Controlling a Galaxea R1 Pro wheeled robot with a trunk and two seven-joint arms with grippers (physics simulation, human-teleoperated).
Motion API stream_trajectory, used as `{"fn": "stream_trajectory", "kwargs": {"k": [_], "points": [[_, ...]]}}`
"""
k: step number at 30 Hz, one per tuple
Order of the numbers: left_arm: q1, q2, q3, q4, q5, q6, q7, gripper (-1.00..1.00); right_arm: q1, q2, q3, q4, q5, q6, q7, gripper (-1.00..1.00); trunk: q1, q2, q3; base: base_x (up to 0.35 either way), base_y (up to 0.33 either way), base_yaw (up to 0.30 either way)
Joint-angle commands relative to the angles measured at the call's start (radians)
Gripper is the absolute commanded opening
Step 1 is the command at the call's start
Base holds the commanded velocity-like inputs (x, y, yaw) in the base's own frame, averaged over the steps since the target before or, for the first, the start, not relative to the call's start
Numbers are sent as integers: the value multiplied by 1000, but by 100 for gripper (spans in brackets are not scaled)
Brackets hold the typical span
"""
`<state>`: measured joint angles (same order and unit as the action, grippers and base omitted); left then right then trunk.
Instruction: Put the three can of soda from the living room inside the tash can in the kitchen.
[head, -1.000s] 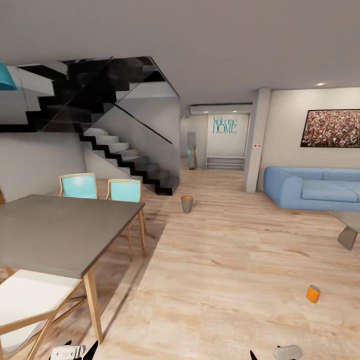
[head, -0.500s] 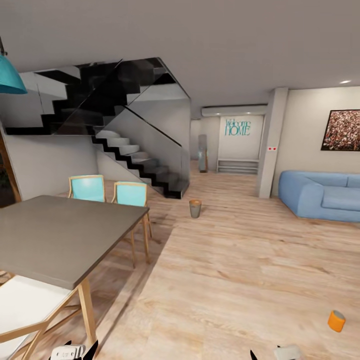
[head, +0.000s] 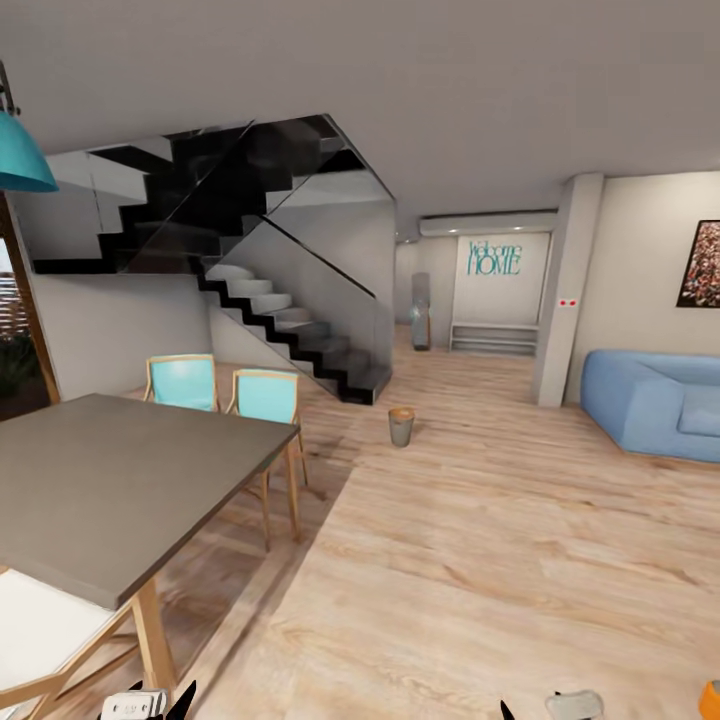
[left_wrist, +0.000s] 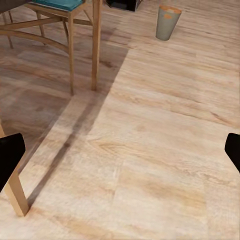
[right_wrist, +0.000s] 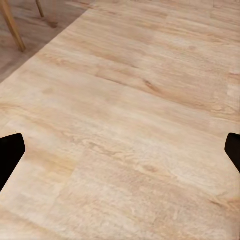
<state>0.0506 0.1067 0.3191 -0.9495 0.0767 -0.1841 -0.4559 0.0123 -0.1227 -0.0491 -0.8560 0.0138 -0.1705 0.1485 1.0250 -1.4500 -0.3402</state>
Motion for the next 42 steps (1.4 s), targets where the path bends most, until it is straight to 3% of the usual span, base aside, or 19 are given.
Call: {"fn": "stream_trajectory", "kwargs": {"k": [1,42], "points": [[0,0,0,0,0,0,0,100,0,0,0,0,0,0,0,100,0,0,1,299,-125,91],[0,0,0,0,-6,0,0,100,0,0,0,0,0,-1,0,100,0,0,25,319,-22,44]]}}
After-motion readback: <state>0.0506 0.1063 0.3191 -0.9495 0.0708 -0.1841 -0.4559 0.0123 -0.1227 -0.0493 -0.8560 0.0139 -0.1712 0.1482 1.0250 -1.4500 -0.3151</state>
